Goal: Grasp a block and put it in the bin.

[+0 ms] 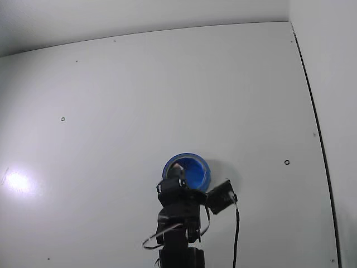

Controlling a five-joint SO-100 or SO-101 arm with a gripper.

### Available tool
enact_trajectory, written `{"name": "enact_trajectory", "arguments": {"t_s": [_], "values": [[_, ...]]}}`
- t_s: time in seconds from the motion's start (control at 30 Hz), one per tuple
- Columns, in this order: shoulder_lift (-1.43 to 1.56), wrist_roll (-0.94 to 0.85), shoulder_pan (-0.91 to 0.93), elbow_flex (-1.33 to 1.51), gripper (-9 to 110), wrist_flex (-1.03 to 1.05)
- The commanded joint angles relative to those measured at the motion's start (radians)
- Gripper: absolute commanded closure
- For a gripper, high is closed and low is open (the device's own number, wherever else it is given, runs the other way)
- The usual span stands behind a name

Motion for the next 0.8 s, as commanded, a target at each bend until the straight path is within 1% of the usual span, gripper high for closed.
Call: {"name": "enact_trajectory", "arguments": {"t_s": [0.0,0.23,0.4,0.57,0.77], "values": [[0.009,0.078,-0.006,-0.002,100,0.067],[0.008,0.061,-0.015,0.003,100,0.169],[0.008,-0.018,-0.02,0.06,100,0.222],[0.006,-0.11,-0.02,0.095,100,0.218],[0.006,-0.089,-0.02,0.095,100,0.218]]}}
